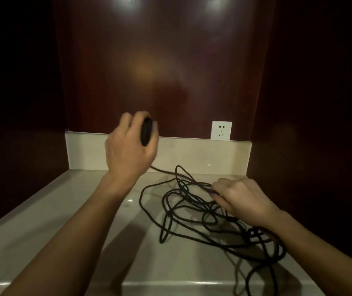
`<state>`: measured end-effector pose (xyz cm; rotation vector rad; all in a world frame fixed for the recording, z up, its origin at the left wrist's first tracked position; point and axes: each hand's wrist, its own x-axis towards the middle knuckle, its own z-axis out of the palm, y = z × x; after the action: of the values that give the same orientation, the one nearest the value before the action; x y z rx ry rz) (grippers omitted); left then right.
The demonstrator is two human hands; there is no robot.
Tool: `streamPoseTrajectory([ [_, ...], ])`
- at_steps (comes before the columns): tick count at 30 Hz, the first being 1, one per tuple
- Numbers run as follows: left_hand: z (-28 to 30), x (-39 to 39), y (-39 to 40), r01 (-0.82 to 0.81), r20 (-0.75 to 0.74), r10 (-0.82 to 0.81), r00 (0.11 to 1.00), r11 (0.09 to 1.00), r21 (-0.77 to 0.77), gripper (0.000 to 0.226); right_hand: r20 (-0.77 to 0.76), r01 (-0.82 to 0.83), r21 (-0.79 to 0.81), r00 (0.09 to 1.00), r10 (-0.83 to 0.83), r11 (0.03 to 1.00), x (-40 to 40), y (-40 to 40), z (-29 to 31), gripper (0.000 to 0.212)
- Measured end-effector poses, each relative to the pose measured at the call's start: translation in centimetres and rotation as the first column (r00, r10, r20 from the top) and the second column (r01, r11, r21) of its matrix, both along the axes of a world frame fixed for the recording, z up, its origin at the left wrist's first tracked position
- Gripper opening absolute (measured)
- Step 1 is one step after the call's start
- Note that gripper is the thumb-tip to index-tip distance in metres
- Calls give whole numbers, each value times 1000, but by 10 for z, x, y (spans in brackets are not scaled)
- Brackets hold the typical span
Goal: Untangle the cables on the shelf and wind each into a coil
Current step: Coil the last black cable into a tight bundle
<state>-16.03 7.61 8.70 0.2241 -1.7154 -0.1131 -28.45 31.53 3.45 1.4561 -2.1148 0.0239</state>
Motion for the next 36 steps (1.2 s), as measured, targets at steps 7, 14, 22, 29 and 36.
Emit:
streamPoseTrajectory([
  [7, -36, -9, 17, 474, 557, -521, 647, 847, 243, 40, -313, -480, -353, 869, 382, 803, 28, -8, 22, 32],
  [14, -45, -6, 43, 407, 414, -819, 398, 562, 720, 78, -271, -501, -521, 865, 423, 691, 40, -11, 23, 20],
  [22, -48, 3, 42, 87, 450, -875, 182, 470, 879, 72, 56, -236, -230, 965, 255, 944, 12, -3, 6, 61],
  [29, -41, 7, 41, 35, 455, -862, 223, 474, 880, 71, -189, -313, 13, 932, 310, 950, 25, -6, -14, 35],
  [36, -54, 3, 37, 75, 477, -699, 534, 601, 796, 74, -193, -401, -22, 901, 389, 916, 41, 1, 3, 47],
])
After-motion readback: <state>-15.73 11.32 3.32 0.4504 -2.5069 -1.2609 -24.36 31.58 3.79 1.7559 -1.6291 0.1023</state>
